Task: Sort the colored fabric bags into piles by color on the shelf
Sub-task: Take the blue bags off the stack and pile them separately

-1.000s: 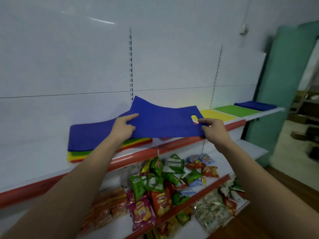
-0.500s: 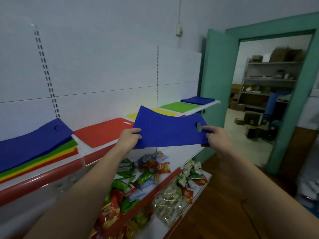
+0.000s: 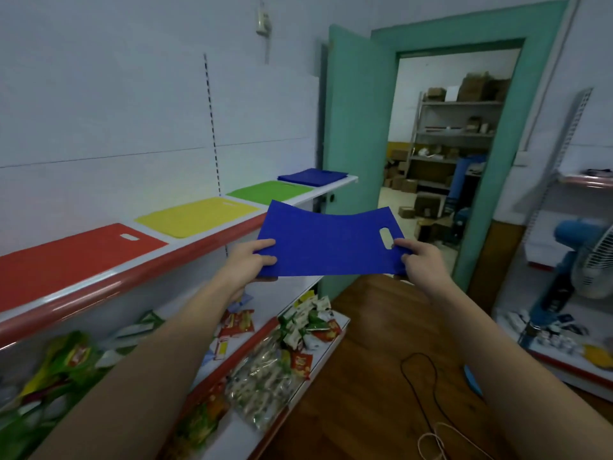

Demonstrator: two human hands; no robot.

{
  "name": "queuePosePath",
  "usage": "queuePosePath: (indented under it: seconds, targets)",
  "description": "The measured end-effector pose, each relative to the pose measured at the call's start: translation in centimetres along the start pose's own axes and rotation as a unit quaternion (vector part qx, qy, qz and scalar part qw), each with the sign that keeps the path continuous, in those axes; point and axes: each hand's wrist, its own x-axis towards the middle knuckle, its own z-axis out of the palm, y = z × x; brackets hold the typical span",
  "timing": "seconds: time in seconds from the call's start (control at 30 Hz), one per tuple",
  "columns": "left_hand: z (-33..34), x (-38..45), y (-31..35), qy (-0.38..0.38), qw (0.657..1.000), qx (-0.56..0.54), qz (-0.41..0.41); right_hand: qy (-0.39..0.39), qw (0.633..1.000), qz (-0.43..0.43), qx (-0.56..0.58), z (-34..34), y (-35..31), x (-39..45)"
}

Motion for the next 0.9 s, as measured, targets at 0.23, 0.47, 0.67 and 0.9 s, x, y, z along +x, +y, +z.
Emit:
queuePosePath:
  seconds: [0.23,0.47,0.67,0.9]
  targets:
    - [5.3,8.3,-1.2,-0.030,0.998,-0.051,-0.022,0.022,1.000,0.010,-0.016,-1.3,3.0,6.8]
    - [9.5,18.6,-1.6,-0.076,0.991,-0.105,-0.010,0.045,0.998,0.031,0.002,-1.8,5.1,15.3]
    - [12.6,27.2,-2.2,-0.104,0.988,-0.112,0.005,0.060,0.998,0.017,0.011,-2.2,6.9,22.4]
    - [16.7,34.9,-3.3,-0.129,0.990,-0.066,0.007,0.044,0.998,0.032,0.025,-3.4,9.9,31.1]
